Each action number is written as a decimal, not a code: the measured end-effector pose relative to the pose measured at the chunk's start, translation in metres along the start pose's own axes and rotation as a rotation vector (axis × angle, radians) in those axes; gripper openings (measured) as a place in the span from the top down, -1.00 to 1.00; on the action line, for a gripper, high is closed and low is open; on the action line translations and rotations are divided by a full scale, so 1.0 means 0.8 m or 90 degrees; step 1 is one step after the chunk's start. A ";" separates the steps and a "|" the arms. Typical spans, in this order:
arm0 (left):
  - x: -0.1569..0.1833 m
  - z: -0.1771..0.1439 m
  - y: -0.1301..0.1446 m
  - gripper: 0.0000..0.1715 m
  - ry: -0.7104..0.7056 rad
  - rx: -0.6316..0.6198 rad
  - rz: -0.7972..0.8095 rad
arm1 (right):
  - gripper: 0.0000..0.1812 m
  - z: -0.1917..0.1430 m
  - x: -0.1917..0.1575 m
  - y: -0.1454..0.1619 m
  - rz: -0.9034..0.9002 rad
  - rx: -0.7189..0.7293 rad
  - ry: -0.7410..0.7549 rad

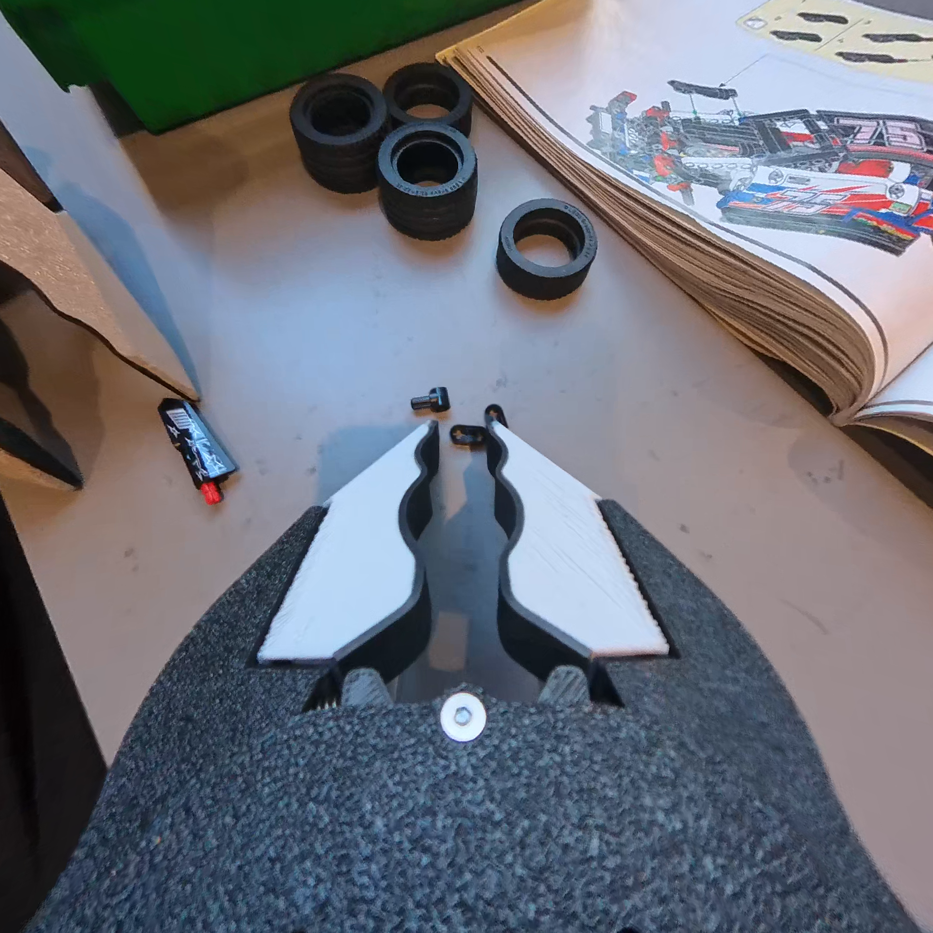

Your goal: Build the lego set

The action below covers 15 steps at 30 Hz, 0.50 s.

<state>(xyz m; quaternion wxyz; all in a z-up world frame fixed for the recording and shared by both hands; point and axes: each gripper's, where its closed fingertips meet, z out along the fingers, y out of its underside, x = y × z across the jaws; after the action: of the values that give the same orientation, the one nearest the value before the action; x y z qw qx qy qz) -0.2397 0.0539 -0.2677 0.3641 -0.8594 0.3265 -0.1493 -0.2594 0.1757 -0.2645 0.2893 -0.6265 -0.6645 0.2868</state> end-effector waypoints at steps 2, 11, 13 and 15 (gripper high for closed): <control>0.000 0.000 0.000 0.49 0.000 0.000 -0.002 | 0.80 0.001 -0.001 0.000 0.011 -0.005 0.002; 0.000 0.000 -0.001 0.49 0.009 0.003 -0.013 | 0.86 -0.004 -0.014 0.002 -0.004 0.003 -0.030; 0.000 0.000 -0.001 0.49 0.009 0.003 -0.011 | 0.86 -0.010 -0.025 0.006 -0.023 0.004 -0.050; 0.000 0.000 -0.001 0.49 0.010 0.003 -0.012 | 0.86 -0.016 -0.034 0.014 -0.040 -0.001 -0.062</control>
<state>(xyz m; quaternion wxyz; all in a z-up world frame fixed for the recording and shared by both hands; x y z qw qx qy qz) -0.2399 0.0542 -0.2671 0.3624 -0.8603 0.3208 -0.1601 -0.2411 0.1495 -0.2645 0.2650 -0.5910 -0.6973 0.3069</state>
